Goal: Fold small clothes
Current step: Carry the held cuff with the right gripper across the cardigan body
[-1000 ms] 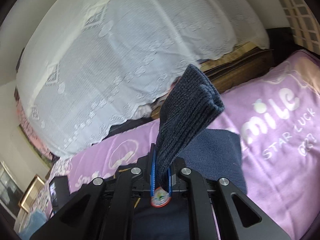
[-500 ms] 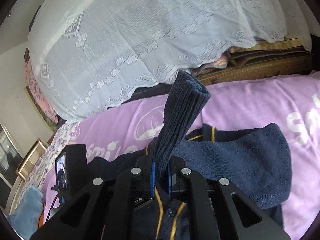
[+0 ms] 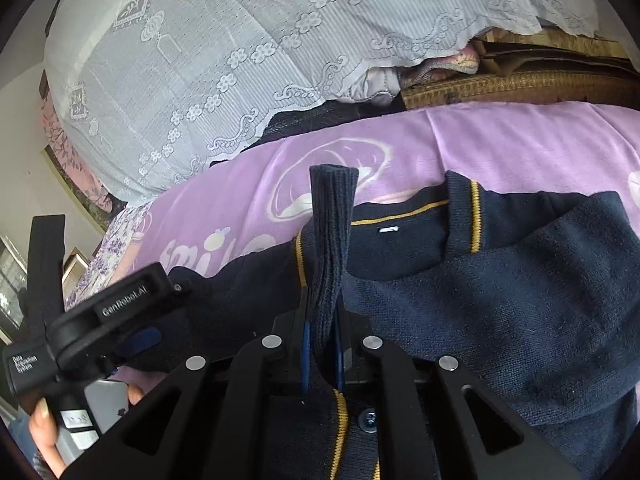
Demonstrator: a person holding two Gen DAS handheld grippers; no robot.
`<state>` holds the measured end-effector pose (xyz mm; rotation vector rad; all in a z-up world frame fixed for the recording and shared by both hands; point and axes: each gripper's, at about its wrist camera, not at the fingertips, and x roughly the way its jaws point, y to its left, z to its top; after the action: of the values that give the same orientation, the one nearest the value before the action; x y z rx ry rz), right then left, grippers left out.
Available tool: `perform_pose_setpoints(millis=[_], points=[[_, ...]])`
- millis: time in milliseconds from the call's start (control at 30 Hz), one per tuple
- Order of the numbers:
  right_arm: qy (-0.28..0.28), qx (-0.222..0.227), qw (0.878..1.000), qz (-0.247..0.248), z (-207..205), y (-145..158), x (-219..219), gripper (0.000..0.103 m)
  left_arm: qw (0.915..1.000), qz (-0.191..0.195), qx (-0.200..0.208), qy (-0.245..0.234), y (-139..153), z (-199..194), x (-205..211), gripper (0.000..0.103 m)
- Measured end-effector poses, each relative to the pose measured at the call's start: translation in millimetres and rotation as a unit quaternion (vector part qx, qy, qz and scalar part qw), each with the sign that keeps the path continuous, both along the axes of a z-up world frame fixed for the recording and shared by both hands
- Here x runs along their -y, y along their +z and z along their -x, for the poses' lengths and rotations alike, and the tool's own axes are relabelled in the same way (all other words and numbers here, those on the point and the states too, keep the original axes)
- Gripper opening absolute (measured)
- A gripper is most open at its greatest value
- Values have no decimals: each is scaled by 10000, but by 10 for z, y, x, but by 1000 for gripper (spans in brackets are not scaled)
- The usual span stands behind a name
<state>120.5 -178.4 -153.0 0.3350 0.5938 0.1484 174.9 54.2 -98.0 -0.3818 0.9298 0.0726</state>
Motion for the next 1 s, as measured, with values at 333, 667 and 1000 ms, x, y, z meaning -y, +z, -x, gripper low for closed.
perform_pose_setpoints(millis=[333, 667, 1000], points=[[613, -644, 9959, 186, -134, -216, -226, 42, 9996, -95, 167, -206, 107, 80, 75, 99], [881, -246, 9950, 389, 374, 171, 69, 46, 9949, -322, 617, -726, 328, 268, 308, 99], [-677, -238, 9954, -640, 386, 69, 1445, 17, 9771, -770, 33, -1984, -146, 198, 977, 99]])
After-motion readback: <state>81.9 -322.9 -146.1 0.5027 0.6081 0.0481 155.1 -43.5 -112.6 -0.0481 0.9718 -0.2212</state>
